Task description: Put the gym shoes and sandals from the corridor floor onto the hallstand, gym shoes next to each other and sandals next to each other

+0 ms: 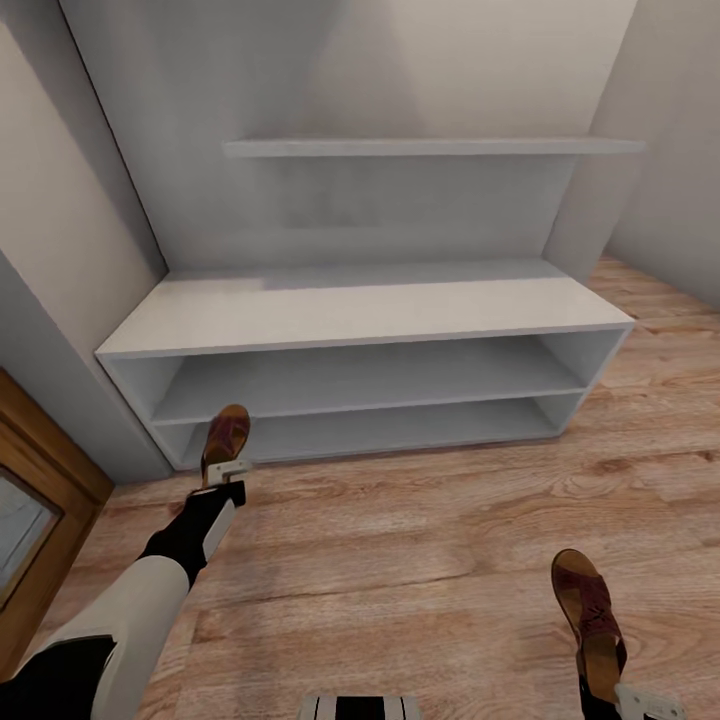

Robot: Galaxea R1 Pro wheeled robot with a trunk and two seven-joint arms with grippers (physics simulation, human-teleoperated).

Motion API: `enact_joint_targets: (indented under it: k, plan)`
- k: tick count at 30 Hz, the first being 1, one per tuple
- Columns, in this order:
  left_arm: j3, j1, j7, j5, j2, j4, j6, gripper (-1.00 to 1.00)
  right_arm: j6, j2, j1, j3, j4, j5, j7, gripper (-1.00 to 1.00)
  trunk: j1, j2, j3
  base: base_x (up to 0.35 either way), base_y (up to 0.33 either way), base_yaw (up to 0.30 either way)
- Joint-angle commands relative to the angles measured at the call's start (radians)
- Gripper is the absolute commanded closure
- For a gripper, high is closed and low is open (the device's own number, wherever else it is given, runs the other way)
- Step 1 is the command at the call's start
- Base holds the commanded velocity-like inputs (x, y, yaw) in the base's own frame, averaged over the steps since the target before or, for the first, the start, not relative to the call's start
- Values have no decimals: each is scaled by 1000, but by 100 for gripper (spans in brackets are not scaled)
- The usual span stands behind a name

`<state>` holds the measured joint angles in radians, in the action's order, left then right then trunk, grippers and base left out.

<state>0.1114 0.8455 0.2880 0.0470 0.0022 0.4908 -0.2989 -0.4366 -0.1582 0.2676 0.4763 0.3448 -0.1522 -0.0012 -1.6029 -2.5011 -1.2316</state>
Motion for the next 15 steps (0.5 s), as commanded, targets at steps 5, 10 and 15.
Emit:
enact_joint_targets:
  k: [5, 10, 15]
  plan:
    - [-3, 14, 2, -18, -7, 4, 25, 100, -4, -2, 1, 8, -1, -10, 0, 100, 0, 0, -1, 0, 0, 0]
    - [-13, 39, 2, -33, -10, -2, 30, 100, -4, -3, 1, 8, -1, -10, 0, 100, 0, 0, -1, 0, 0, 0]
    - [-18, 129, 3, -34, -17, -3, -31, 100, -4, -4, 1, 8, -1, -10, 0, 100, 0, 0, -1, 0, 0, 0]
